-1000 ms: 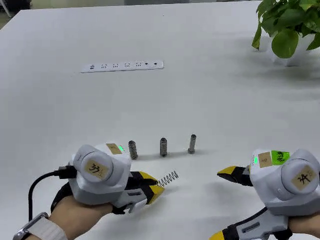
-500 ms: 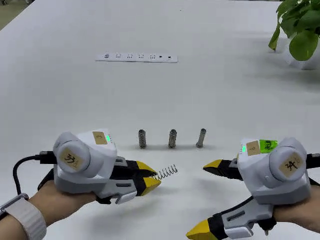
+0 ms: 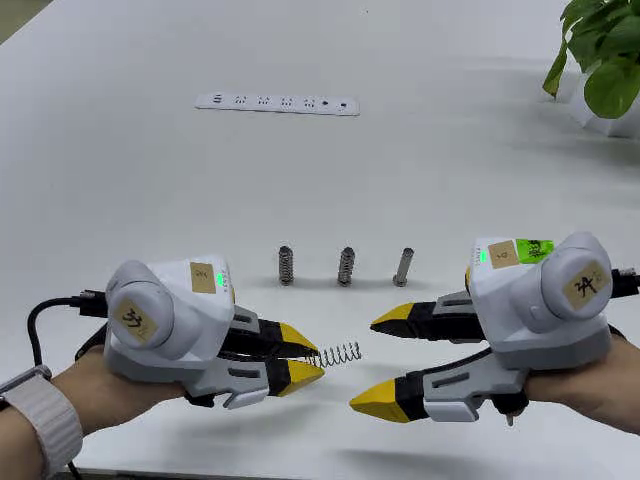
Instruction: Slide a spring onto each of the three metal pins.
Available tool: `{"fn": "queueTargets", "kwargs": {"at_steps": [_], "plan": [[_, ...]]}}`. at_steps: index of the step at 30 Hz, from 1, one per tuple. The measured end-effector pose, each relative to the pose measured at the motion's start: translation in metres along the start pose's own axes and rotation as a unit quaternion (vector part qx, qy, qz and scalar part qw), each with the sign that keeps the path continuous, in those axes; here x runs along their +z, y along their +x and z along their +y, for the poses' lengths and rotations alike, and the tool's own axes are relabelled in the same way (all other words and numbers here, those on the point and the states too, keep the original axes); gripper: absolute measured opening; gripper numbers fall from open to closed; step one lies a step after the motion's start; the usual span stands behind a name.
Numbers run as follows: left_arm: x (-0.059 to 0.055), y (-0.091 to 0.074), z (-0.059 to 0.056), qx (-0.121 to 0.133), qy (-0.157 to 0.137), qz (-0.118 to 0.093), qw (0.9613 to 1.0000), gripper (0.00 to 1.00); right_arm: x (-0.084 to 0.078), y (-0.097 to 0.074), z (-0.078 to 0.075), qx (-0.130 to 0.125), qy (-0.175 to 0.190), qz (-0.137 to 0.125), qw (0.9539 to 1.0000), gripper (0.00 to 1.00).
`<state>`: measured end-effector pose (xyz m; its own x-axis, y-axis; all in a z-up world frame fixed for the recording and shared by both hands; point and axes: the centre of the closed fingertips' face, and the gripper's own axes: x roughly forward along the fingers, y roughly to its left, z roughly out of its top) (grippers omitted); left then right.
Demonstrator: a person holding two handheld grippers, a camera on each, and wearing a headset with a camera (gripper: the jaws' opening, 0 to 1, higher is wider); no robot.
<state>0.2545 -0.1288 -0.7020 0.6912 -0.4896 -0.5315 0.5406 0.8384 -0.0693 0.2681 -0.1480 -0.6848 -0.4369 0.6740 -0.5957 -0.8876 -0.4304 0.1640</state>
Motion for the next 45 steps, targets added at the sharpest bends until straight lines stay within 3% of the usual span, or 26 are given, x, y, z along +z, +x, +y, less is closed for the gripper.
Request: {"fn": "queueTargets", "kwargs": {"at_steps": [7, 24, 29, 45], "plan": [[0.0, 0.0, -0.004, -0.011, 0.012, -0.003, 0.9999, 0.1, 0.002, 0.0, 0.001, 0.017, -0.005, 0.009, 0.9998, 0.33], [0.003, 0.001, -0.011, -0.029, 0.021, -0.009, 0.9993, 0.1, -0.001, 0.001, 0.008, 0.04, -0.003, 0.023, 0.9989, 0.12], [0.003, 0.003, -0.011, -0.028, 0.016, -0.009, 0.9994, 0.1, -0.001, 0.0, 0.007, 0.04, 0.007, 0.029, 0.9987, 0.12], [0.003, 0.016, -0.013, -0.026, -0.003, -0.001, 0.9996, 0.1, 0.012, -0.004, 0.011, 0.027, -0.059, 0.063, 0.996, 0.12]]}}
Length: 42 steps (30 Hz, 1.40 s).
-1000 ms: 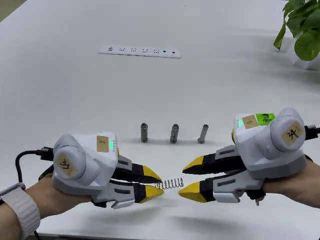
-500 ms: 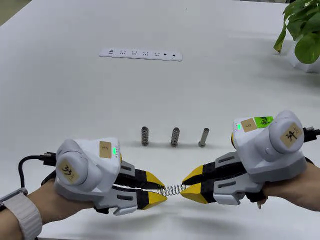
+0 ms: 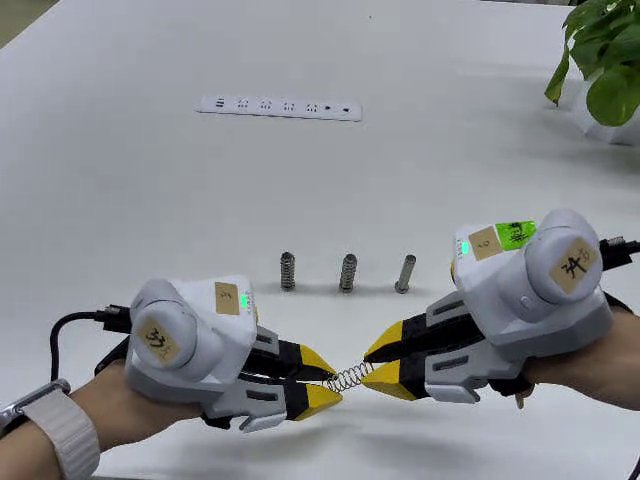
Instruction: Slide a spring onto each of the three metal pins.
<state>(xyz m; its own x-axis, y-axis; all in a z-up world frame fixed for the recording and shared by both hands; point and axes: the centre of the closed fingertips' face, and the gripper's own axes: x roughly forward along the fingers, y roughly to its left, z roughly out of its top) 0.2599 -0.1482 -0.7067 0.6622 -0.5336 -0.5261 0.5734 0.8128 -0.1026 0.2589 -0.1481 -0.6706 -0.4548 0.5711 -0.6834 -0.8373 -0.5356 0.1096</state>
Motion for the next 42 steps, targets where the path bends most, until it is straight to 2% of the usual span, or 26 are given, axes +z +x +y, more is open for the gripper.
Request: {"fn": "queueTargets", "kwargs": {"at_steps": [7, 14, 16, 17, 18, 19, 20, 22, 34, 42], "plan": [[0.002, 0.004, -0.002, -0.001, 0.0, -0.001, 1.0, 0.09, 0.008, 0.0, 0.002, 0.001, -0.019, 0.005, 0.9998, 0.12], [0.003, 0.004, -0.002, 0.001, -0.003, -0.006, 1.0, 0.09, 0.009, 0.0, 0.002, 0.002, -0.029, 0.013, 0.9995, 0.12], [0.003, 0.004, -0.003, 0.001, -0.002, -0.006, 1.0, 0.09, 0.008, 0.0, 0.003, 0.006, -0.031, 0.017, 0.9994, 0.12], [0.003, 0.004, -0.004, 0.0, -0.002, -0.007, 1.0, 0.09, 0.007, 0.0, 0.006, 0.017, -0.04, 0.018, 0.9989, 0.12], [0.003, 0.004, -0.004, -0.001, -0.003, -0.007, 1.0, 0.09, 0.006, -0.001, 0.012, 0.038, -0.05, 0.023, 0.9978, 0.2], [0.002, 0.004, -0.004, -0.001, -0.004, -0.008, 1.0, 0.09, 0.007, -0.002, 0.011, 0.033, -0.046, 0.024, 0.9981, 0.26], [0.002, 0.004, -0.004, -0.001, -0.003, -0.008, 1.0, 0.09, 0.007, -0.002, 0.009, 0.028, -0.051, 0.031, 0.9978, 0.28], [0.002, 0.005, -0.006, -0.003, -0.003, -0.009, 1.0, 0.09, 0.005, -0.002, 0.006, 0.026, -0.06, 0.041, 0.997, 0.23], [0.006, 0.008, -0.009, -0.008, -0.001, -0.019, 0.9998, 0.09, -0.011, 0.008, 0.004, 0.049, -0.066, 0.088, 0.9927, 0.19], [0.012, 0.01, -0.012, -0.014, 0.006, -0.026, 0.9995, 0.09, -0.014, 0.011, 0.007, 0.062, -0.066, 0.094, 0.9915, 0.17]]}}
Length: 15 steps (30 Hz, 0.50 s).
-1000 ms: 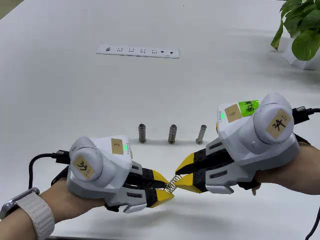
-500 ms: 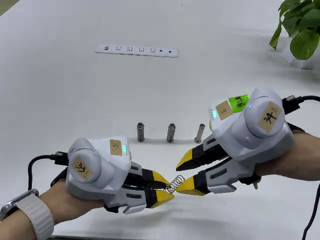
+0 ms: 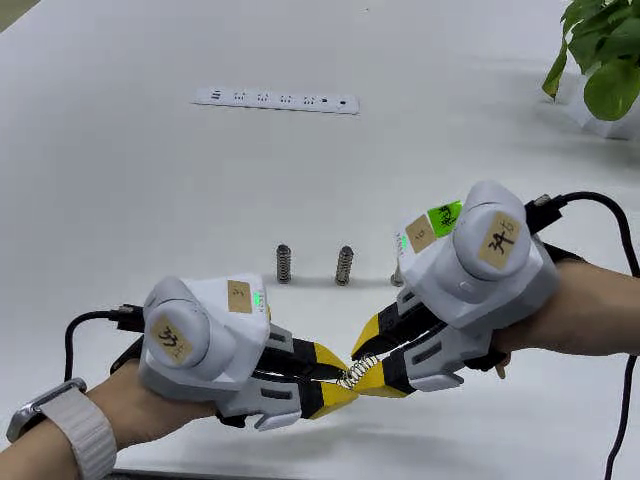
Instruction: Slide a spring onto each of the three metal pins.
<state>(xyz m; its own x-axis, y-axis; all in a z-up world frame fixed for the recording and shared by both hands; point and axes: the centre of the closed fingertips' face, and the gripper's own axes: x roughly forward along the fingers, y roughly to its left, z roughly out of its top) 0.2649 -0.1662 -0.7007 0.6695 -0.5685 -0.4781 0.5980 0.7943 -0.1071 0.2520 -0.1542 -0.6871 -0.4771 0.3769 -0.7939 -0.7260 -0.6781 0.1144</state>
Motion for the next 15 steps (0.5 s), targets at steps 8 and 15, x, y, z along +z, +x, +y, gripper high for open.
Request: {"fn": "queueTargets", "kwargs": {"at_steps": [8, 15], "plan": [[0.0032, 0.0005, -0.0018, -0.007, 0.011, 0.001, 0.9999, 0.09, -0.0007, 0.0013, 0.0029, 0.011, 0.0, 0.004, 0.9999, 0.15], [0.0043, -0.0001, -0.0047, -0.015, 0.014, -0.003, 0.9998, 0.1, -0.0023, 0.0006, 0.005, 0.019, -0.002, 0.004, 0.9998, 0.13]]}}
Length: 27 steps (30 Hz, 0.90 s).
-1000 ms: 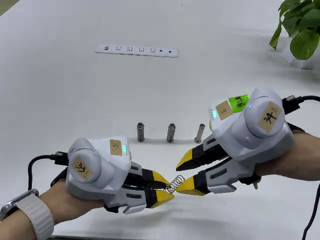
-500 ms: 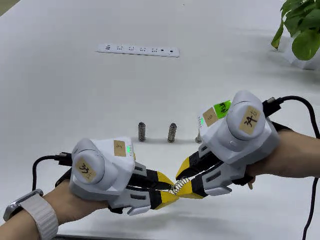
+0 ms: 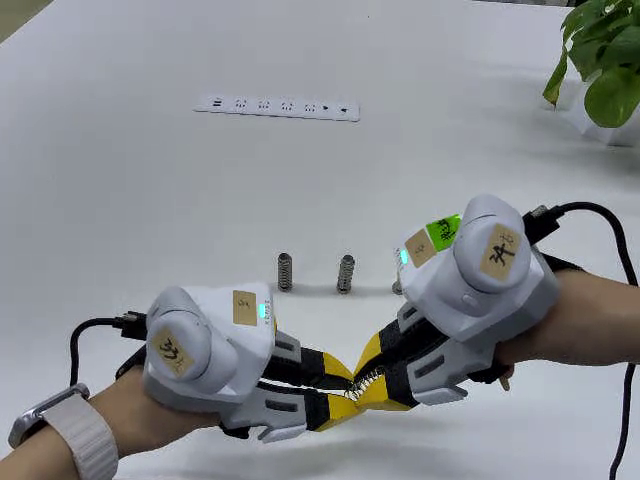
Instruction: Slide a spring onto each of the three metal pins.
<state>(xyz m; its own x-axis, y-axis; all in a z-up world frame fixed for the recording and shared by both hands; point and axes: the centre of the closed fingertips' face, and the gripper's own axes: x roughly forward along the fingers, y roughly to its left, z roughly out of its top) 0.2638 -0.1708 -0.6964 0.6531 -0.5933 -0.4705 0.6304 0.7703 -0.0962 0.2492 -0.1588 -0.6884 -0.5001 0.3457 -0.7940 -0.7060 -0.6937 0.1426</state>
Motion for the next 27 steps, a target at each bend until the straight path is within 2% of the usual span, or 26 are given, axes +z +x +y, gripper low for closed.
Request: {"fn": "queueTargets", "kwargs": {"at_steps": [11, 16, 23, 27], "plan": [[-0.002, 0.001, -0.001, 0.008, -0.014, -0.002, 0.9999, 0.1, -0.001, 0.003, 0.001, 0.004, -0.009, 0.011, 0.9999, 0.12], [-0.003, -0.002, -0.001, 0.017, -0.014, -0.011, 0.9997, 0.1, 0.0, 0.004, 0.0, 0.004, -0.012, 0.01, 0.9999, 0.12], [-0.002, -0.008, 0.006, 0.033, -0.031, -0.024, 0.9987, 0.11, 0.001, 0.002, -0.006, -0.004, -0.016, 0.011, 0.9998, 0.13], [-0.003, -0.013, 0.012, 0.045, -0.04, -0.023, 0.9979, 0.18, 0.001, -0.001, -0.011, -0.01, -0.014, 0.011, 0.9998, 0.13]]}}
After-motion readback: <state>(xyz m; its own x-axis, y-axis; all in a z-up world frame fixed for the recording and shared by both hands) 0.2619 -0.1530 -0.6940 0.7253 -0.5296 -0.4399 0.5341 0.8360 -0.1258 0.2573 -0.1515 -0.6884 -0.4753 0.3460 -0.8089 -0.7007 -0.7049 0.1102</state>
